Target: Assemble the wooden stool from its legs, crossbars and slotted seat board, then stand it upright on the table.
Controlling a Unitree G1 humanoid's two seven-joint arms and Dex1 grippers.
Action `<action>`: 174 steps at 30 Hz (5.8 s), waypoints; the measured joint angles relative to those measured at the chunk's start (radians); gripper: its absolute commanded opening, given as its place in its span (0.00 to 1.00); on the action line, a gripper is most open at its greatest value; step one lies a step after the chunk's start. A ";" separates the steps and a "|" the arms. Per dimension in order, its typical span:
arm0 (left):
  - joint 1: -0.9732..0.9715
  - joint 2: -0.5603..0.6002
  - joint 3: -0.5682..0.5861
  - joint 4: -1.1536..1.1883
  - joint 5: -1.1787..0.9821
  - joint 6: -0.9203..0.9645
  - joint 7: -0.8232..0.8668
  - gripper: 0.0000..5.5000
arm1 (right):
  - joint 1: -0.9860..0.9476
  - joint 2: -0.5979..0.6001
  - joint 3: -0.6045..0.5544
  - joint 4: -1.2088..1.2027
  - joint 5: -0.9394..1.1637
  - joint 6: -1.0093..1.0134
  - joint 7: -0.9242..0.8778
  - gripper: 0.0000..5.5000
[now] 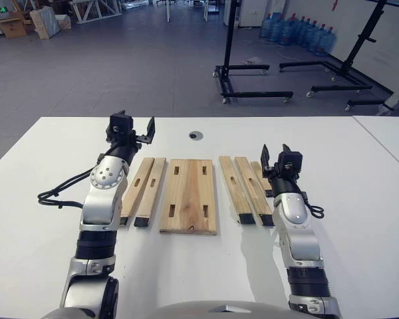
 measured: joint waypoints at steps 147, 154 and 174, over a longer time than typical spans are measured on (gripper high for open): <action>-0.002 -0.018 -0.118 -0.074 -0.087 0.162 -0.068 0.38 | 0.000 0.004 0.082 0.159 0.218 -0.118 0.214 0.07; 0.002 -0.021 -0.122 -0.074 -0.084 0.159 -0.068 0.38 | 0.004 0.007 0.062 0.141 0.217 -0.064 0.190 0.28; 0.045 -0.052 -0.152 -0.081 -0.063 0.126 -0.061 0.38 | -0.305 -0.059 0.039 -0.043 0.257 0.235 0.204 0.30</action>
